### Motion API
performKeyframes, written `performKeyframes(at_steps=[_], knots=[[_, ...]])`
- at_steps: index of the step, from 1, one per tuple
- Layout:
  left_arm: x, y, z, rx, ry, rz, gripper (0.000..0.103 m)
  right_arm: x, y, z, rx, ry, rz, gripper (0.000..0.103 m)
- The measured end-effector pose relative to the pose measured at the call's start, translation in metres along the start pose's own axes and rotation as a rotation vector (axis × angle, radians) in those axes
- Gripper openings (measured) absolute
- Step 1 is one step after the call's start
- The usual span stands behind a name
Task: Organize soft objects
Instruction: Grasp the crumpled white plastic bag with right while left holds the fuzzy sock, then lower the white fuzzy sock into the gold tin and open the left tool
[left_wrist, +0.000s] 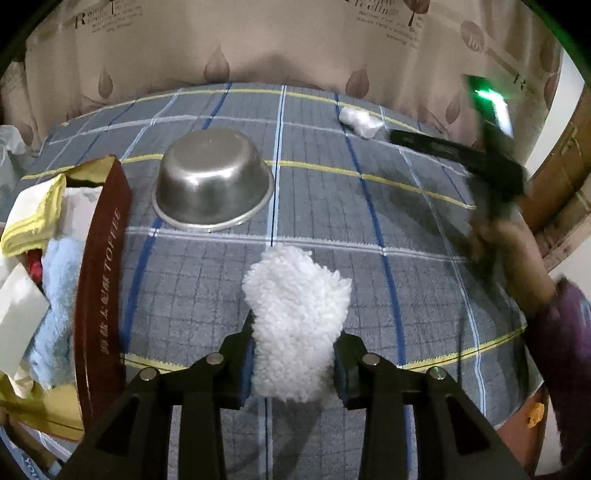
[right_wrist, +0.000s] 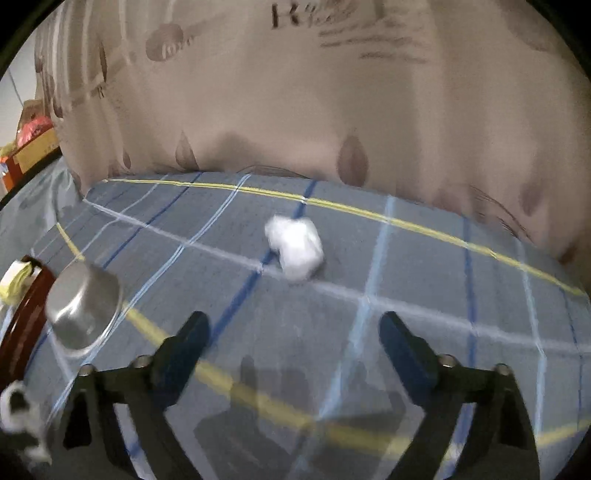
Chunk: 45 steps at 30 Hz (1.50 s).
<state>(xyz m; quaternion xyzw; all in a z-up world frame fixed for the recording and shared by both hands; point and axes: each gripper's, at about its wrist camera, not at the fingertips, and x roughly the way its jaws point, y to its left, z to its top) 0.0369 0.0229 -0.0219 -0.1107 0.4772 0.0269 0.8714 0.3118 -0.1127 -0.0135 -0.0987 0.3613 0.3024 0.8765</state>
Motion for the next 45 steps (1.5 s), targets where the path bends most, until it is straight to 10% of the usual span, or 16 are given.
performKeyframes(at_steps=[8,11,34,45], knots=[[0.004,0.01,0.004,-0.002,0.009,-0.024,0.035,0.063,0.009,0.037,-0.066,0.045,-0.027,0.081],[0.008,0.011,0.004,0.006,0.021,-0.021,0.035,0.087,0.01,0.037,-0.076,0.148,-0.058,0.027],[-0.055,0.01,-0.032,-0.053,-0.021,-0.072,0.035,-0.093,0.113,-0.124,0.032,0.085,0.123,0.027],[-0.147,0.112,-0.073,-0.203,-0.13,0.139,0.035,-0.09,0.106,-0.129,0.075,0.097,0.102,0.028]])
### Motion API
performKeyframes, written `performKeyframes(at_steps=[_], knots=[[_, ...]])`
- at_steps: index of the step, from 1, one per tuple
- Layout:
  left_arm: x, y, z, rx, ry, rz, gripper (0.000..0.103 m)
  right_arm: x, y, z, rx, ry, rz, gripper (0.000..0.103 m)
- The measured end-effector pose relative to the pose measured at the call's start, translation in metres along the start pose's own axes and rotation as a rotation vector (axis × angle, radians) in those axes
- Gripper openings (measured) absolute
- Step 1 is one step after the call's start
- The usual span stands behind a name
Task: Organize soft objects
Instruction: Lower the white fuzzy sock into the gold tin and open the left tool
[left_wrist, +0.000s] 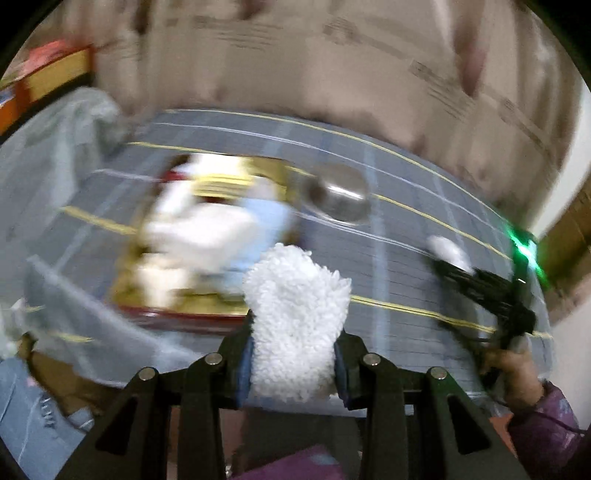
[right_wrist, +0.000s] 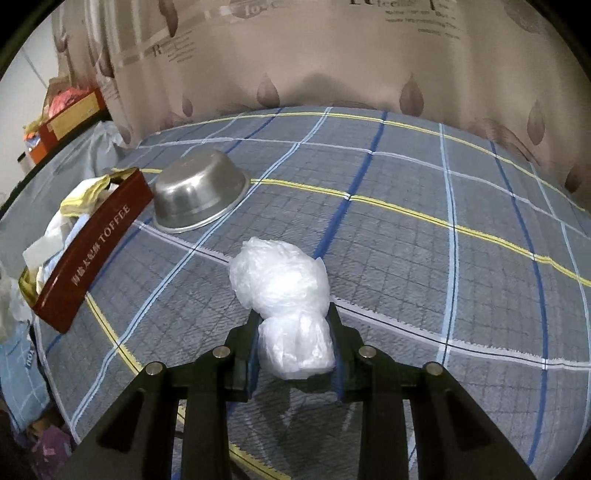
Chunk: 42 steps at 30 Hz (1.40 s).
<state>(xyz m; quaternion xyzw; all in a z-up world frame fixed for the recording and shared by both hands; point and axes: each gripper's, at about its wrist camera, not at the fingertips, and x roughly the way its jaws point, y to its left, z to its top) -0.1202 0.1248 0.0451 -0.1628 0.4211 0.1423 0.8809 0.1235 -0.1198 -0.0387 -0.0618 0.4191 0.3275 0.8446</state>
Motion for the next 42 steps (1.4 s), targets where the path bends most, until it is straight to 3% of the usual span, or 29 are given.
performKeyframes(at_steps=[2,7,13,21,30,33,42], knots=[[-0.009,0.032,0.004,-0.035,-0.022,0.066,0.035,0.0,-0.005,0.001,0.029,0.0,0.011,0.028],[-0.002,0.072,0.018,-0.045,-0.029,0.144,0.035,0.001,-0.006,0.001,0.033,0.006,0.007,0.028],[0.032,0.094,0.036,-0.085,0.01,0.12,0.035,0.005,-0.001,0.001,0.005,0.02,-0.006,0.028],[0.074,0.094,0.043,-0.111,0.083,0.076,0.035,0.007,-0.002,0.001,0.004,0.027,-0.002,0.029],[0.1,0.091,0.048,-0.069,0.069,0.084,0.042,0.007,-0.003,0.001,0.012,0.028,-0.001,0.03],[0.097,0.088,0.045,-0.032,0.054,0.135,0.054,0.007,-0.003,0.001,0.012,0.027,-0.002,0.03],[0.075,0.077,0.043,-0.002,0.017,0.219,0.054,0.007,-0.003,0.001,0.009,0.029,-0.005,0.031]])
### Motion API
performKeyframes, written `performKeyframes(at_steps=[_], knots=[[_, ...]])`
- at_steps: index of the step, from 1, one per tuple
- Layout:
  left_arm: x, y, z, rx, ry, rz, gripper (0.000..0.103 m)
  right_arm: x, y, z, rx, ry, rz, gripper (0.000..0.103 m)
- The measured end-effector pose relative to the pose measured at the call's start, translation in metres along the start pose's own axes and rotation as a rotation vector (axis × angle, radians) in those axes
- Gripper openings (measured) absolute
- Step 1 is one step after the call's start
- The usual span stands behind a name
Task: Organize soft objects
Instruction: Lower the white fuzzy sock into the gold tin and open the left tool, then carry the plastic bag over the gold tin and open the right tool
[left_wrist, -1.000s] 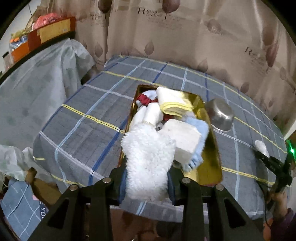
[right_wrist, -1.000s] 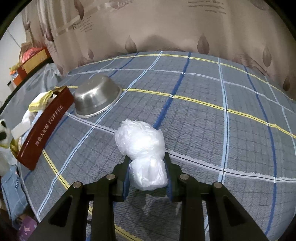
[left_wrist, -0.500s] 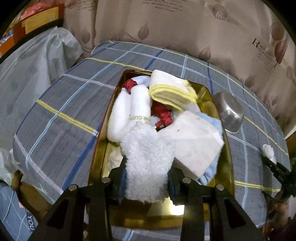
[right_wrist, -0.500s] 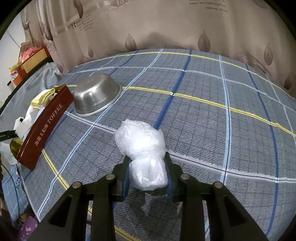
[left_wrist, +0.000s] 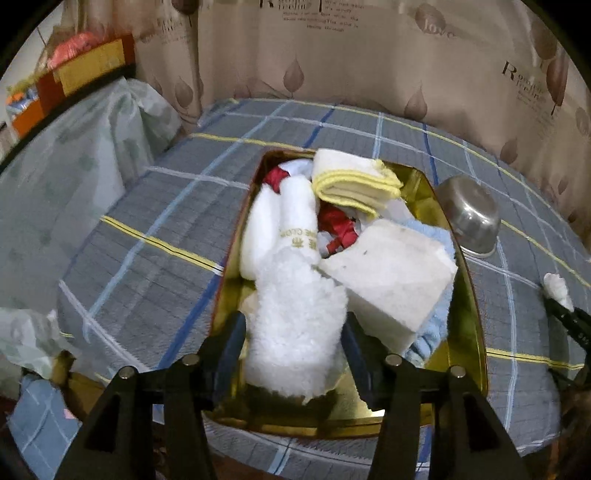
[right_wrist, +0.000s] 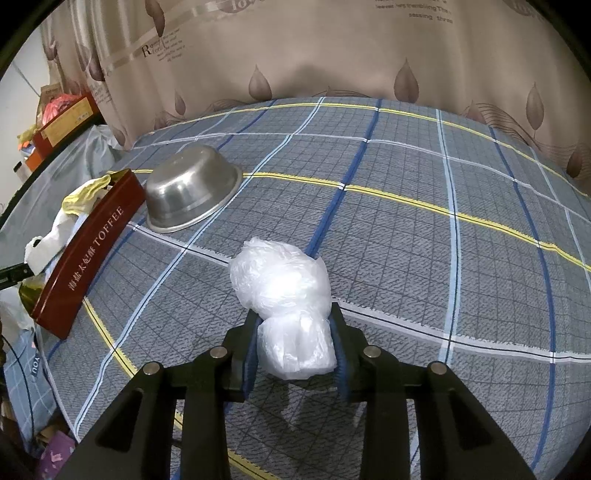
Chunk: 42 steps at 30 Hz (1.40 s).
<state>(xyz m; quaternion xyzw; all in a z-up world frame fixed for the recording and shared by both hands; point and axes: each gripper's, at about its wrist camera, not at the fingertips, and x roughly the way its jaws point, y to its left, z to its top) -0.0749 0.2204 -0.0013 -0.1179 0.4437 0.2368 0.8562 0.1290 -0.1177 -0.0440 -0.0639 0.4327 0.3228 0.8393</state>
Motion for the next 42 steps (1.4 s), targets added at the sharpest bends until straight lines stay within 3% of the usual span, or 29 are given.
performKeyframes(at_steps=[4,12,26,42], knots=[[-0.013,-0.005,-0.001,0.028,-0.039,0.075,0.054,0.0,0.0,0.0,-0.003,0.0,-0.001,0.031],[-0.03,-0.008,-0.002,0.04,-0.071,0.102,0.054,0.001,0.003,0.0,-0.015,0.006,-0.016,0.031],[-0.067,-0.012,-0.011,0.012,-0.117,0.076,0.054,0.001,0.006,0.0,-0.033,0.007,-0.035,0.031],[-0.088,0.003,-0.047,-0.043,-0.074,0.033,0.054,0.003,0.013,0.001,-0.066,0.018,-0.072,0.031]])
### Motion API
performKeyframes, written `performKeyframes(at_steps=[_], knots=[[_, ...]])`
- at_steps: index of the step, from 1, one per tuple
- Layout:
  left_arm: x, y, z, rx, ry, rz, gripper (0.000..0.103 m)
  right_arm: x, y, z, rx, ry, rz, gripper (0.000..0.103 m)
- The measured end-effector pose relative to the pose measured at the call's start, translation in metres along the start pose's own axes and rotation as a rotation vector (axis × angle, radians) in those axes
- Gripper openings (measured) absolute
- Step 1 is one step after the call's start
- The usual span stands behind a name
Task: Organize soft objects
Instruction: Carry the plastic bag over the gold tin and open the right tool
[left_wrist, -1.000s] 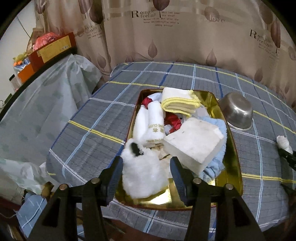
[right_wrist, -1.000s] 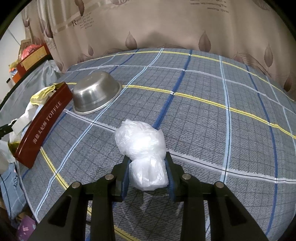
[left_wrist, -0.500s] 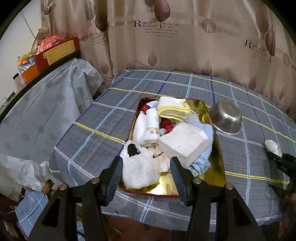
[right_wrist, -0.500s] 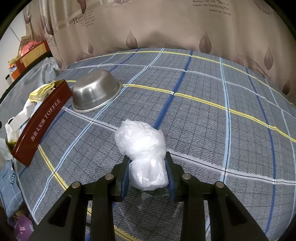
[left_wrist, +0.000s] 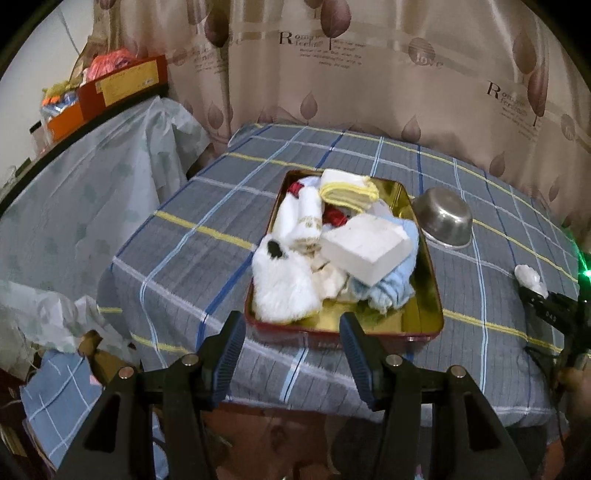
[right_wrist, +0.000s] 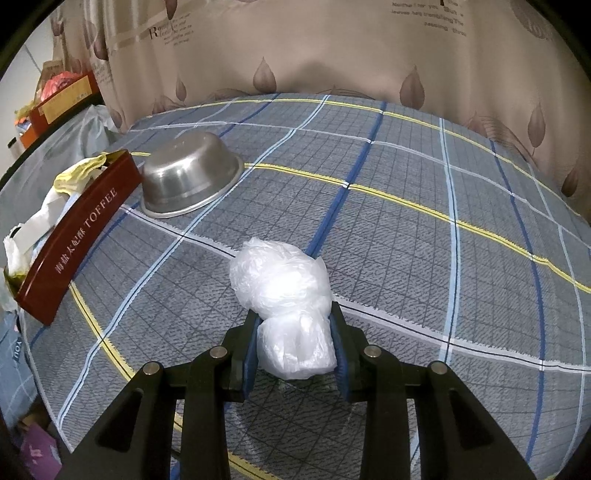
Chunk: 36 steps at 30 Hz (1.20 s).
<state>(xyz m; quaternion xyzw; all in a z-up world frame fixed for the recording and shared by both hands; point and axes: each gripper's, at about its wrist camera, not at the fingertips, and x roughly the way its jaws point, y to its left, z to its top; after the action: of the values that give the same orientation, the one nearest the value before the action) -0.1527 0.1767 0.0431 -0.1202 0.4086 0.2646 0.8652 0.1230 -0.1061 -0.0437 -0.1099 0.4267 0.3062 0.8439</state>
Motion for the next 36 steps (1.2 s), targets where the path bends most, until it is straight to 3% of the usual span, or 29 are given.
performKeyframes(at_steps=[10,15,18,22,28,36], knots=[[-0.007,0.028,-0.027,-0.04,0.006,0.079,0.054,-0.004,0.002,-0.001,0.009,0.006,-0.022,0.031],[-0.007,0.027,-0.027,-0.029,-0.008,0.089,0.054,-0.018,0.017,-0.001,0.016,-0.012,0.02,0.031],[-0.005,0.02,-0.028,0.009,-0.005,0.099,0.054,-0.034,0.046,0.003,-0.025,-0.036,0.077,0.031],[-0.005,0.016,-0.028,0.026,-0.011,0.096,0.054,-0.061,0.105,0.016,-0.096,-0.079,0.226,0.031],[-0.003,0.026,-0.027,-0.022,0.0,0.078,0.054,-0.065,0.184,0.035,-0.177,-0.052,0.409,0.031],[0.002,0.038,-0.024,-0.069,0.015,0.066,0.054,-0.034,0.258,0.049,-0.279,0.012,0.477,0.031]])
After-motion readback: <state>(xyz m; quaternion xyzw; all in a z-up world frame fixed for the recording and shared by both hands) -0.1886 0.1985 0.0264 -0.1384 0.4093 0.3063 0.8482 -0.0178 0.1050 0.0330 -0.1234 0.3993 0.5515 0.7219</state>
